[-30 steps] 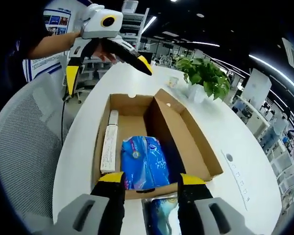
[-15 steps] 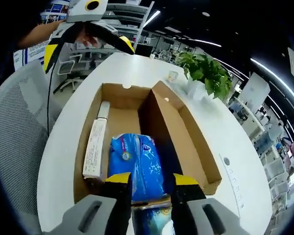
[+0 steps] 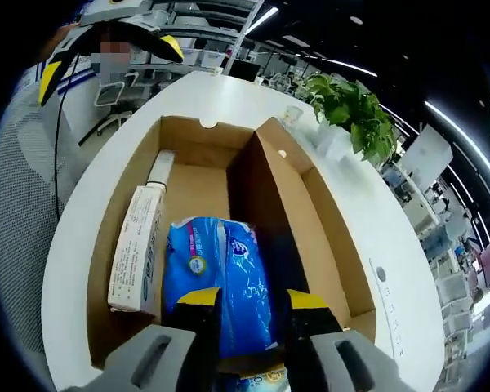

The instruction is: Operate the shoe box by opening the lid, removing the specified soft item, and placing it in the target area until the item is outside and the box remains undamaged.

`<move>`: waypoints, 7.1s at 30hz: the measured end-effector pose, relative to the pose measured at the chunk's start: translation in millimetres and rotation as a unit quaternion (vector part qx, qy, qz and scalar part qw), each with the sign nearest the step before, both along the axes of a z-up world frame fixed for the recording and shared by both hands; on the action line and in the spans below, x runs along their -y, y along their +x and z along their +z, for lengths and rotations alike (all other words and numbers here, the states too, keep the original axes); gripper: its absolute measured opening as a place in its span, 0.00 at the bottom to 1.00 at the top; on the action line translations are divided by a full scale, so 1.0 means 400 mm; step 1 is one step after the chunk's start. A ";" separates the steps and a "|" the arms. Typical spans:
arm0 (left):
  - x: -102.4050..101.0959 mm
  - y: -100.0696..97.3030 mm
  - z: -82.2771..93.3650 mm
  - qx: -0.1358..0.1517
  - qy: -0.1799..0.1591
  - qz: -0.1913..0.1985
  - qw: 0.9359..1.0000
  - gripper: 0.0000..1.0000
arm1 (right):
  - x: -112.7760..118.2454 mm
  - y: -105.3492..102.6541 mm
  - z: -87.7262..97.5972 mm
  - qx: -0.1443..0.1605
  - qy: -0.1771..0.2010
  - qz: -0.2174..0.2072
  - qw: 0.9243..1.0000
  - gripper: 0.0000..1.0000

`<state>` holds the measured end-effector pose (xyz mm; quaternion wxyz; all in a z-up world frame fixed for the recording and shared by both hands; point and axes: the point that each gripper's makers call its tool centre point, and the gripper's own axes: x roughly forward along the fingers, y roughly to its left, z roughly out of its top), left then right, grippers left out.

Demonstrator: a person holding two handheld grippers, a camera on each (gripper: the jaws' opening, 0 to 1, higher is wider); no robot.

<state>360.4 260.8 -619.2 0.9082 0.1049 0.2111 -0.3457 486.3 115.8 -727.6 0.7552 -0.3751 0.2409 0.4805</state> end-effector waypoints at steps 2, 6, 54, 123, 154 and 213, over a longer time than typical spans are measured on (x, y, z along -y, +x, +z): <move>-0.009 -0.010 -0.005 0.004 0.000 0.007 1.000 0.99 | -0.007 0.000 -0.008 -0.001 -0.003 0.001 1.000 0.24; -0.023 -0.028 -0.022 0.013 0.011 0.018 1.000 0.99 | -0.016 0.002 -0.023 -0.001 -0.010 0.001 1.000 0.22; 0.014 -0.078 -0.064 0.031 0.022 0.012 0.999 0.99 | -0.045 -0.010 0.111 0.048 0.022 0.024 0.998 0.00; 0.026 -0.085 -0.071 0.024 0.017 -0.001 1.000 0.98 | 0.271 -0.012 0.348 0.145 0.044 -0.054 0.987 0.00; 0.029 -0.089 -0.073 0.021 0.018 -0.004 1.000 0.98 | 0.525 -0.043 0.317 0.144 0.025 -0.154 0.977 0.00; 0.037 -0.095 -0.091 0.010 0.032 -0.019 0.999 0.96 | 0.793 -0.132 0.048 0.045 -0.033 -0.268 0.962 0.00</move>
